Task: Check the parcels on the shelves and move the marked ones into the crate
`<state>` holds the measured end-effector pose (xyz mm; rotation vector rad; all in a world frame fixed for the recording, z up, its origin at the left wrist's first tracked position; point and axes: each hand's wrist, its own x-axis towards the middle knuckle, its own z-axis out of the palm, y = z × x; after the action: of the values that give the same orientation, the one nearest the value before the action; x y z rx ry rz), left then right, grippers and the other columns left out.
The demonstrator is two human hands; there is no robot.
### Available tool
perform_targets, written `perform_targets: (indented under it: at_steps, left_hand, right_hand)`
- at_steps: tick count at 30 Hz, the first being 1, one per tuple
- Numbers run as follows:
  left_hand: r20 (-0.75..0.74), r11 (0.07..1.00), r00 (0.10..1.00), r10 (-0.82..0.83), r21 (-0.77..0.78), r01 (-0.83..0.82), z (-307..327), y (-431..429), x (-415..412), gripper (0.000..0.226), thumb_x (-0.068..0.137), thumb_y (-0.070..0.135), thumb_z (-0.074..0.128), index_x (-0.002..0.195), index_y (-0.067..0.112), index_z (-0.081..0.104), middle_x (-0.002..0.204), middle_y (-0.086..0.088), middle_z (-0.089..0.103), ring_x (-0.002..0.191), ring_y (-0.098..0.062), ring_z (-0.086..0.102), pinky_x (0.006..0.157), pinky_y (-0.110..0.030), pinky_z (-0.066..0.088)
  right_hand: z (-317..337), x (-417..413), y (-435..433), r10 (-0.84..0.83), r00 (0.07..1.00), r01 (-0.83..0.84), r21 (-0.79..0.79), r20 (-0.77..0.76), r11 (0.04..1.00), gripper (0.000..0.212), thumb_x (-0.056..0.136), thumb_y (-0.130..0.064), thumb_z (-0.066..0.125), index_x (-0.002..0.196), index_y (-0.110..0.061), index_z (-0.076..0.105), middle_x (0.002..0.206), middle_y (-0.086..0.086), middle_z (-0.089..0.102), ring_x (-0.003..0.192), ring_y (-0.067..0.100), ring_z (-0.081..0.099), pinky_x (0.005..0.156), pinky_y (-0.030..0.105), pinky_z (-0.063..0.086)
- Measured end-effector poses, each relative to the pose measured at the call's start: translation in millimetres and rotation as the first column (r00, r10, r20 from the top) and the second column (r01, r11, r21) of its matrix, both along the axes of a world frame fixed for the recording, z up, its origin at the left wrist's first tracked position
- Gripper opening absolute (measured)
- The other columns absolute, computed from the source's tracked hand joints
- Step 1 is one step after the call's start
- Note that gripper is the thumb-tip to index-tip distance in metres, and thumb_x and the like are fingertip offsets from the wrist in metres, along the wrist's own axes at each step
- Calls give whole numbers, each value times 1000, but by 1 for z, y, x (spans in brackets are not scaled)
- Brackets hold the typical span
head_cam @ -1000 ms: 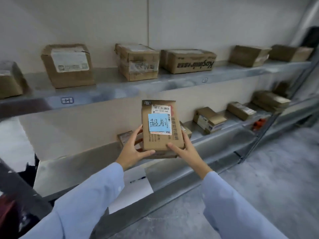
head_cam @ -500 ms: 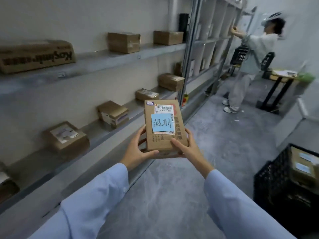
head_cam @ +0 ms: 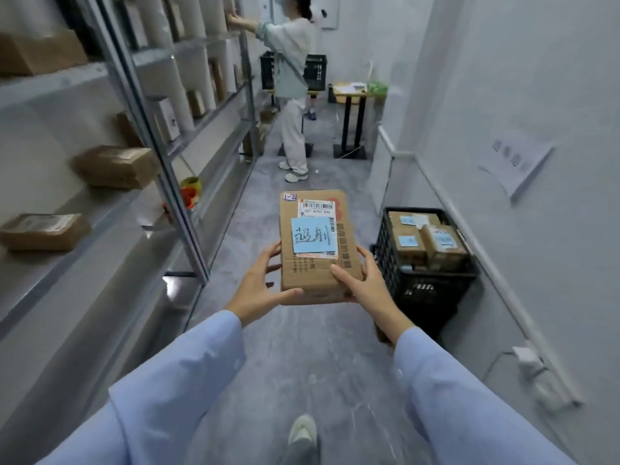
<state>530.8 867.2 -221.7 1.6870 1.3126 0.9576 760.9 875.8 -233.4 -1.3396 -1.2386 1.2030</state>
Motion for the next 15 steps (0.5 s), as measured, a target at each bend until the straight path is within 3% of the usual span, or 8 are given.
perform_targets:
  at_steps: [3,10,15]
  left_hand:
    - [-24,996,995,-92,-10,92,-8,57,40,99,71,41,83,150,39,24,144,17,41,124,-4,47,94,-24,42]
    - [-142,973,963,-228,8,231,-16,203,108,89,75,50,78,149,39,29,149,14,41,129,-9,46,106,-38,42]
    - [-429,954,883,-188,136,269,-23,292,144,87,76,74,54,151,41,25,155,14,33,140,-10,31,115,-39,29]
  right_hand:
    - [-10,42,38,-92,996,92,-35,1,995,79,79,-45,78,144,-39,33,134,-13,56,117,7,57,97,47,53]
    - [-21,119,153,-224,975,223,-103,0,969,80,79,-49,77,145,-40,31,122,-20,55,121,13,55,98,51,52]
    - [-31,167,223,-297,955,296,-139,15,945,79,84,-44,73,149,-36,28,121,-21,55,122,14,53,100,49,50]
